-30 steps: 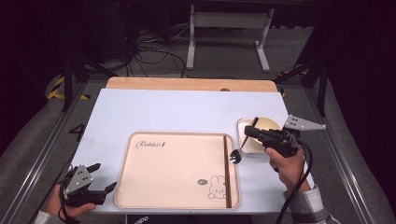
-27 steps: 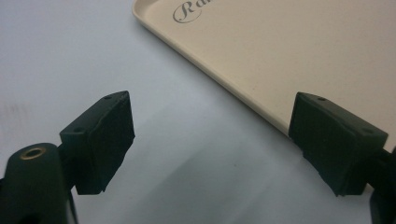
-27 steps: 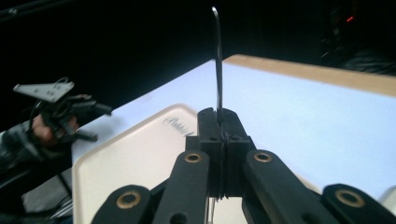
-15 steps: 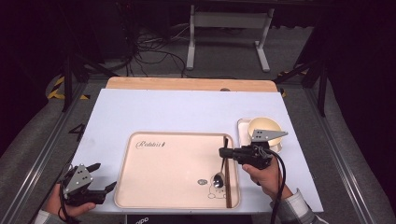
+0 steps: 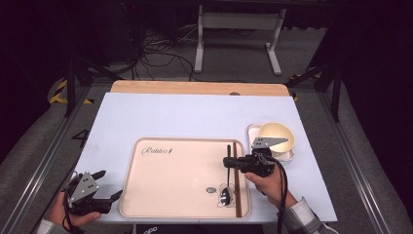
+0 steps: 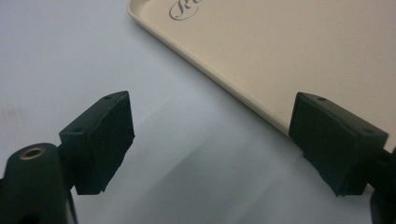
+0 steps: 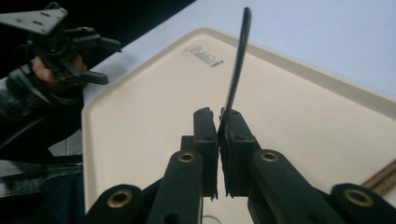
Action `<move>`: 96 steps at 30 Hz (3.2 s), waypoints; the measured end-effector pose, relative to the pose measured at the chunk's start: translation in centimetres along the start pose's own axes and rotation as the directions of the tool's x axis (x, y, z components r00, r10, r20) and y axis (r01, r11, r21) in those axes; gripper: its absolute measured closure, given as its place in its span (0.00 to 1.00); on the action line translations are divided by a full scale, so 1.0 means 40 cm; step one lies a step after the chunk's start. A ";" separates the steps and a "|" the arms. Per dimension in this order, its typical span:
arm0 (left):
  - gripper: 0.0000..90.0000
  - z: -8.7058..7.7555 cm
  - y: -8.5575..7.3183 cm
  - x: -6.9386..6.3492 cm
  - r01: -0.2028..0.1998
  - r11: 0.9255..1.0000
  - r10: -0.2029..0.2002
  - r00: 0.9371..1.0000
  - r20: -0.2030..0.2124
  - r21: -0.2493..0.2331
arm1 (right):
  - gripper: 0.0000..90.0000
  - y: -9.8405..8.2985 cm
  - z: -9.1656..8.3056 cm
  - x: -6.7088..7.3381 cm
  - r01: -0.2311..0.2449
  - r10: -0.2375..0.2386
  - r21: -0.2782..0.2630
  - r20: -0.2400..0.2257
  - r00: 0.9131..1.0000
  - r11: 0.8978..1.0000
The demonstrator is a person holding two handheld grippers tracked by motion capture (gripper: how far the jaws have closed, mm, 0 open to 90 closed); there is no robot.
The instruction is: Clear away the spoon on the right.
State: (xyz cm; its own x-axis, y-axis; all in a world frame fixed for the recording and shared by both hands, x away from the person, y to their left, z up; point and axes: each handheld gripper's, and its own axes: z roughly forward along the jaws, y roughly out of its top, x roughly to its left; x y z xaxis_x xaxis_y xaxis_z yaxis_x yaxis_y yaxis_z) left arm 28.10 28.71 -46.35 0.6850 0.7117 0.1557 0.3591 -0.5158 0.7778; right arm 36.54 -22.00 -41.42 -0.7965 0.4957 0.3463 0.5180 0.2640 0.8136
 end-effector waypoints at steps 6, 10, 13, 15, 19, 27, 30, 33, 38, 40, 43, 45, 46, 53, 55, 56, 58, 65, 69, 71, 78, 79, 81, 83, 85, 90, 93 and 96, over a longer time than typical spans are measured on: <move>0.17 0.001 -0.001 0.000 0.001 1.000 -0.001 1.000 -0.002 0.005 | 0.89 -0.011 0.028 -0.019 -0.001 -0.002 0.054 0.049 0.999 0.999; 0.16 0.004 -0.002 0.001 0.003 1.000 -0.003 1.000 0.001 0.009 | 0.84 -0.023 0.048 -0.027 -0.011 0.002 0.089 0.098 0.995 0.996; 0.17 0.005 -0.001 -0.001 -0.003 1.000 0.003 1.000 0.005 0.015 | 0.81 -0.028 0.067 -0.026 -0.011 -0.004 0.117 0.132 0.991 0.993; 0.16 0.005 -0.001 -0.001 -0.001 1.000 0.001 1.000 0.007 0.016 | 0.77 -0.030 0.073 -0.024 -0.009 -0.011 0.131 0.154 0.988 0.991; 0.16 0.006 -0.001 -0.001 -0.004 1.000 0.004 1.000 0.004 0.017 | 0.73 -0.036 0.083 -0.023 -0.019 -0.010 0.154 0.186 0.983 0.988; 0.16 0.007 -0.002 -0.001 -0.004 1.000 0.004 1.000 0.007 0.017 | 0.55 -0.041 0.090 -0.027 -0.032 -0.013 0.184 0.239 0.971 0.982; 0.16 0.007 -0.001 -0.001 -0.005 1.000 0.004 1.000 0.008 0.019 | 0.54 -0.038 0.086 -0.027 -0.026 -0.018 0.175 0.247 0.969 0.984; 0.16 0.007 -0.001 0.000 -0.004 1.000 0.004 1.000 0.007 0.016 | 0.54 -0.035 0.082 -0.025 -0.006 -0.042 0.176 0.267 0.963 0.984; 0.16 0.006 -0.001 -0.001 -0.002 1.000 0.002 1.000 0.009 0.016 | 0.57 -0.028 0.058 -0.019 0.058 -0.101 0.154 0.288 0.952 0.986; 0.16 0.005 -0.001 0.000 -0.003 1.000 0.003 1.000 0.012 0.013 | 0.57 -0.028 0.051 -0.018 0.070 -0.111 0.148 0.286 0.952 0.986; 0.16 0.007 -0.002 0.002 0.002 1.000 -0.002 1.000 0.009 0.013 | 0.59 -0.021 0.029 -0.023 0.092 -0.125 0.125 0.288 0.949 0.988; 0.16 0.007 -0.002 0.004 0.000 1.000 0.000 1.000 0.010 0.010 | 0.59 -0.019 0.024 -0.024 0.097 -0.127 0.116 0.290 0.949 0.989; 0.16 0.007 -0.003 0.005 0.003 1.000 -0.003 1.000 0.014 0.004 | 0.59 -0.017 0.019 -0.025 0.104 -0.133 0.113 0.294 0.947 0.988; 0.16 0.008 -0.004 0.007 0.007 1.000 -0.007 1.000 0.020 0.002 | 0.59 -0.005 -0.025 -0.026 0.154 -0.169 0.074 0.296 0.940 0.985; 0.16 0.009 -0.003 0.008 0.006 1.000 -0.006 1.000 0.022 0.001 | 0.59 -0.002 -0.033 -0.024 0.163 -0.175 0.065 0.301 0.938 0.985; 0.16 0.009 -0.003 0.008 0.006 1.000 -0.006 1.000 0.022 0.001 | 0.59 -0.001 -0.035 -0.024 0.164 -0.176 0.064 0.300 0.937 0.984; 0.16 0.010 -0.003 0.008 0.006 1.000 -0.006 1.000 0.023 0.000 | 0.60 0.003 -0.043 -0.021 0.177 -0.188 0.064 0.303 0.934 0.982; 0.16 0.008 -0.003 0.007 0.009 1.000 -0.009 1.000 0.020 0.001 | 0.63 0.018 -0.078 -0.018 0.212 -0.216 0.048 0.318 0.923 0.976; 0.16 0.009 -0.003 0.007 0.005 1.000 -0.005 1.000 0.020 0.002 | 0.63 0.034 -0.113 -0.021 0.214 -0.206 0.012 0.333 0.920 0.977; 0.16 0.008 -0.004 0.008 0.005 1.000 -0.005 1.000 0.020 0.004 | 0.63 0.040 -0.129 -0.023 0.222 -0.210 0.006 0.355 0.911 0.975; 0.16 0.009 -0.004 0.009 0.001 1.000 -0.001 1.000 0.021 0.004 | 0.62 0.044 -0.192 -0.048 0.201 -0.172 -0.023 0.428 0.887 0.979; 0.16 0.009 -0.004 0.008 0.001 1.000 -0.001 1.000 0.022 0.005 | 0.61 0.043 -0.202 -0.053 0.197 -0.166 -0.024 0.442 0.881 0.980; 0.16 0.010 -0.003 0.008 0.001 1.000 -0.001 1.000 0.023 0.005 | 0.60 0.042 -0.224 -0.065 0.189 -0.152 -0.031 0.474 0.867 0.981; 0.16 0.010 -0.003 0.008 0.001 1.000 -0.002 1.000 0.022 0.007 | 0.59 0.039 -0.245 -0.078 0.170 -0.123 -0.054 0.486 0.866 0.984; 0.16 0.010 -0.003 0.007 0.002 1.000 -0.002 1.000 0.023 0.007 | 0.59 0.035 -0.262 -0.090 0.156 -0.101 -0.063 0.513 0.852 0.986; 0.16 0.010 -0.004 0.007 0.003 1.000 -0.003 1.000 0.022 0.009 | 0.57 0.022 -0.297 -0.124 0.110 -0.044 -0.086 0.556 0.830 0.990; 0.16 0.012 -0.004 0.009 0.001 1.000 -0.001 1.000 0.025 0.009 | 0.56 0.013 -0.314 -0.146 0.084 -0.012 -0.100 0.577 0.817 0.991; 0.16 0.013 -0.004 0.009 -0.004 1.000 0.004 1.000 0.026 0.012 | 0.55 0.006 -0.323 -0.162 0.062 0.013 -0.107 0.587 0.810 0.992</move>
State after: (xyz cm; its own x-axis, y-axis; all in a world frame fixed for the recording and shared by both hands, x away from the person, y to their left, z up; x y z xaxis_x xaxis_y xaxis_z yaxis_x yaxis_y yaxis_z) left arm 28.60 28.80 -46.73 0.7024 0.6973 0.1429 0.3641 -0.5245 0.7697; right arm 37.77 -35.83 -37.44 -0.4553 0.8902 0.0172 0.4314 0.2037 0.8789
